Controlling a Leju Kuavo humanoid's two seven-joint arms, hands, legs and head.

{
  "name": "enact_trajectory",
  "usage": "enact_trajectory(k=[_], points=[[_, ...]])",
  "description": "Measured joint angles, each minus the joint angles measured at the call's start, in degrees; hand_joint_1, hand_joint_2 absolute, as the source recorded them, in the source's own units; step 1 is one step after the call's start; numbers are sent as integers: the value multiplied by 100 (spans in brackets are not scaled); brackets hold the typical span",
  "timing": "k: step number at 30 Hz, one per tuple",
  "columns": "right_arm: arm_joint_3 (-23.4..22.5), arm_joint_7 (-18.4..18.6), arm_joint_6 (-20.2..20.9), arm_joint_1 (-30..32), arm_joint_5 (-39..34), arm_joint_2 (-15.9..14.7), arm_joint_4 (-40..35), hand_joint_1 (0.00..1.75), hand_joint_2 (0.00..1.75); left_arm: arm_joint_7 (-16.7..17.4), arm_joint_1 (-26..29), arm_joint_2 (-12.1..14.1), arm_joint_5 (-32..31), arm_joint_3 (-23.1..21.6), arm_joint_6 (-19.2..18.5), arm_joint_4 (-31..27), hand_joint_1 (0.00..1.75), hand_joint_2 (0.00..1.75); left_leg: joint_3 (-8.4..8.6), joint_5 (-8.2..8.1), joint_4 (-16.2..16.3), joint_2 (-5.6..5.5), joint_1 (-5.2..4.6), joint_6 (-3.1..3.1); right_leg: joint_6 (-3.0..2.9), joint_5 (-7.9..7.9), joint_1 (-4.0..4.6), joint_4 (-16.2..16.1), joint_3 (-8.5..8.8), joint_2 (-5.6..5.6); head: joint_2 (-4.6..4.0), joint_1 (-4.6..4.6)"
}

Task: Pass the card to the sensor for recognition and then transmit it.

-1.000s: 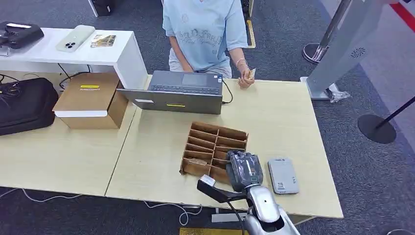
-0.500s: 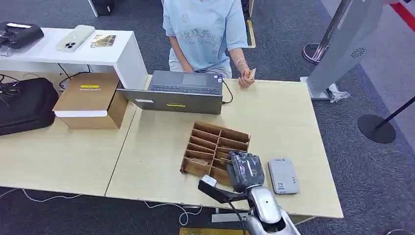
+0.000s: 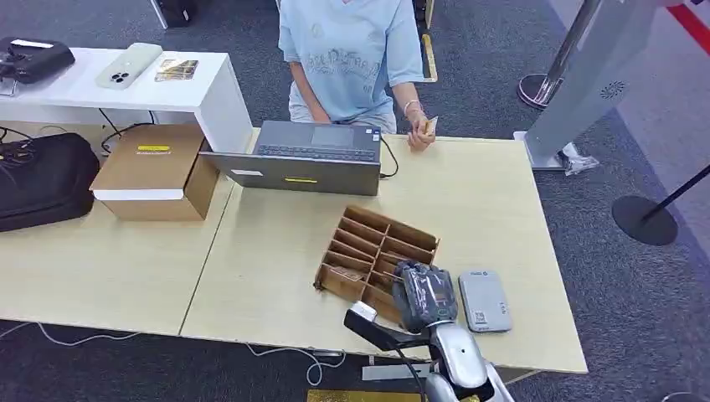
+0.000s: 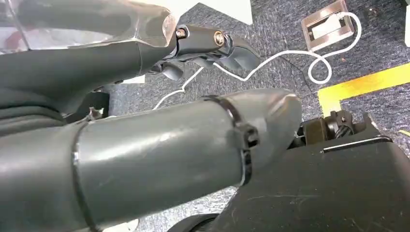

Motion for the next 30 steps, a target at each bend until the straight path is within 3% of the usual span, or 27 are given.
enact_trajectory(k=[30], points=[[-74, -184, -118, 186, 46, 13, -192, 175, 175, -63, -49, -33, -31, -2, -72, 0, 0, 0, -1, 0, 0, 0, 0, 0, 0, 0, 0, 0, 0, 0, 0, 0]])
